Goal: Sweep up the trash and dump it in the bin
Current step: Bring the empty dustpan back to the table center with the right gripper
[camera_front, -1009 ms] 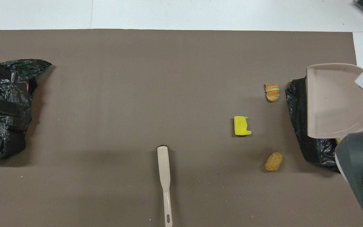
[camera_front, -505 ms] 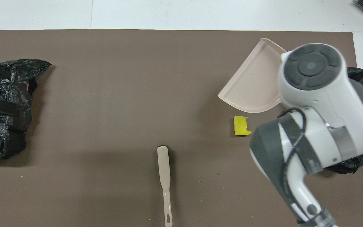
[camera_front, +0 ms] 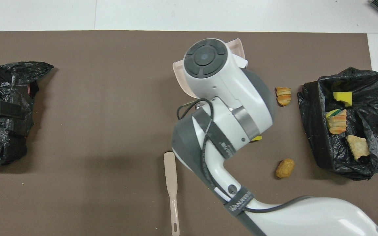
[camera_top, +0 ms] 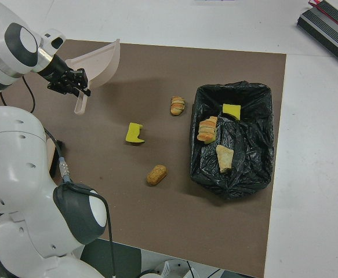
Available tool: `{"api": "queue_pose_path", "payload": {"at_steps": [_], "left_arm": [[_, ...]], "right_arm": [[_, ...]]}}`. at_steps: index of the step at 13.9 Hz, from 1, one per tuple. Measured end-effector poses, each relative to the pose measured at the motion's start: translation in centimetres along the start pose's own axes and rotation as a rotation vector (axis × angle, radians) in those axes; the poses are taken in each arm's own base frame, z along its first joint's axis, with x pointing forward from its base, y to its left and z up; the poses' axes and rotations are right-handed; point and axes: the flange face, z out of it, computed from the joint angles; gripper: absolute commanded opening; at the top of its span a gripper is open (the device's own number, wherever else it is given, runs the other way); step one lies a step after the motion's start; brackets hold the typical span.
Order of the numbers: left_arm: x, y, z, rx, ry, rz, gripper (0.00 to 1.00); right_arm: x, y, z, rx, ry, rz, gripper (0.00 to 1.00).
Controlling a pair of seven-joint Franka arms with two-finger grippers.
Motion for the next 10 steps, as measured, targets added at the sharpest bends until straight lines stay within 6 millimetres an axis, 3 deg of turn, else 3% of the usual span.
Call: {"api": "queue_pose_path", "payload": {"at_steps": [3, 5, 10], "left_arm": [[0.0, -0.2, -0.1, 0.0, 0.001, -0.004, 1.0], [0.0, -0.2, -0.1, 0.0, 0.001, -0.004, 1.0], [0.0, -0.2, -0.1, 0.0, 0.001, -0.004, 1.0]], "right_arm": [[0.2, -8.4, 2.9, 0.018, -0.011, 0.079, 0.0], [0.7, -12.3, 4.7, 0.054, -0.002, 0.094, 0.0], [3.0, -12.2, 7.0, 0.139, -0.009, 0.13, 0.0]]}}
